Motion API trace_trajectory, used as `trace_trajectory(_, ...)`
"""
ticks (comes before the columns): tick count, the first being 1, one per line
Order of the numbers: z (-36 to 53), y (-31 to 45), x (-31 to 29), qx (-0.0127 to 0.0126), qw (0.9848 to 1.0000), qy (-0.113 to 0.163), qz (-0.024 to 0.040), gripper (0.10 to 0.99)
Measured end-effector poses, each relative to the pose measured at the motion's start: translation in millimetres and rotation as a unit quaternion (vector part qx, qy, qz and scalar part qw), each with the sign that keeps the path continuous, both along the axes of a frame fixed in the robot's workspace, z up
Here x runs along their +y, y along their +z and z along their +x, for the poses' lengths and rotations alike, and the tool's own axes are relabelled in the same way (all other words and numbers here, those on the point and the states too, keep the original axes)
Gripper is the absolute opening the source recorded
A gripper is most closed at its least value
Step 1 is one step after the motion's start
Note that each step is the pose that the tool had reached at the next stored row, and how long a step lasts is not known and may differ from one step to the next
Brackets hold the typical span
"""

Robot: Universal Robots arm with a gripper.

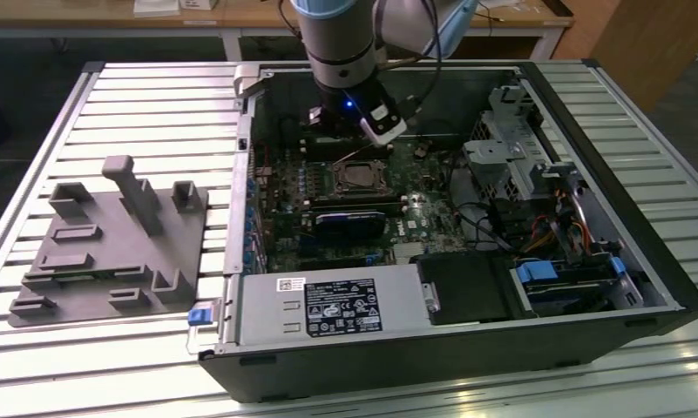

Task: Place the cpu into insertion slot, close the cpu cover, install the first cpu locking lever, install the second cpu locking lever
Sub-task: 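Install the first cpu locking lever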

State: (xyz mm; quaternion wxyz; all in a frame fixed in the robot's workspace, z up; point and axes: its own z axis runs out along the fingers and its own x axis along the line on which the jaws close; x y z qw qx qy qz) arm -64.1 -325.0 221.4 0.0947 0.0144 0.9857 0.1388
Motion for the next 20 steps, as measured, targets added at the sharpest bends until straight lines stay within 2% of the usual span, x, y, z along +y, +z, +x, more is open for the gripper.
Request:
trace_trajectory(5,0.4,-1.3,0.0,0.0,0.9997,-0.023,0.0,0.106)
trace_trajectory(11,0.4,-3.2,0.0,0.0,0.9982,-0.059,-0.0001,0.106)
trace_trajectory(20,0.4,-5.1,3.8,-0.0002,0.9971,-0.076,-0.0037,0.106)
